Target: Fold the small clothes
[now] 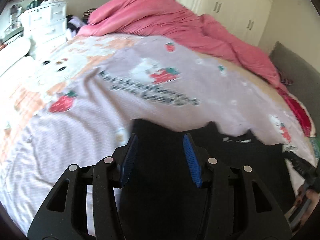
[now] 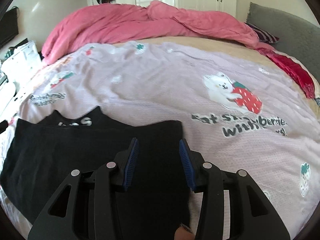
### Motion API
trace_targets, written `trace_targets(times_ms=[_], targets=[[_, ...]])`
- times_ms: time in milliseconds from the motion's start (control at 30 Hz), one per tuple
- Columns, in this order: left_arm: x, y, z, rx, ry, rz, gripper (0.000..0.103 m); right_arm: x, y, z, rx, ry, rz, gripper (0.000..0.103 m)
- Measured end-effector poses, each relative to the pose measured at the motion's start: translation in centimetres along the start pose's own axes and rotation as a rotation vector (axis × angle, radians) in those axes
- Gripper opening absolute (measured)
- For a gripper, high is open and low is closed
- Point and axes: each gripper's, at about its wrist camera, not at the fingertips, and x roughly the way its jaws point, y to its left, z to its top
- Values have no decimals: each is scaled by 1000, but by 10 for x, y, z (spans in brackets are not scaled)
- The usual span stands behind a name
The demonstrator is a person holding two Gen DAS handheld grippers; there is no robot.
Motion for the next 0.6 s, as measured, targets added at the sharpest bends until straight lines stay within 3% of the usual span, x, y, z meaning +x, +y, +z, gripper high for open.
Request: trace_targets(times_ms=[133, 300, 367, 433, 600], targets=[[20, 24, -5, -64, 70, -15, 39, 12, -16, -4, 88, 36, 19, 46], [38, 24, -12, -47, 128, -23, 39, 29, -23, -6, 146, 89, 61, 45], [42, 21, -13, -42, 125, -39, 17, 32, -21, -8, 136, 99, 78, 25], [43, 18, -13, -29, 119, -39, 9, 27, -16, -8, 124, 74, 70, 11], [25, 14, -4, -15, 35, -54, 3, 6, -19, 0, 121, -29, 55, 7]])
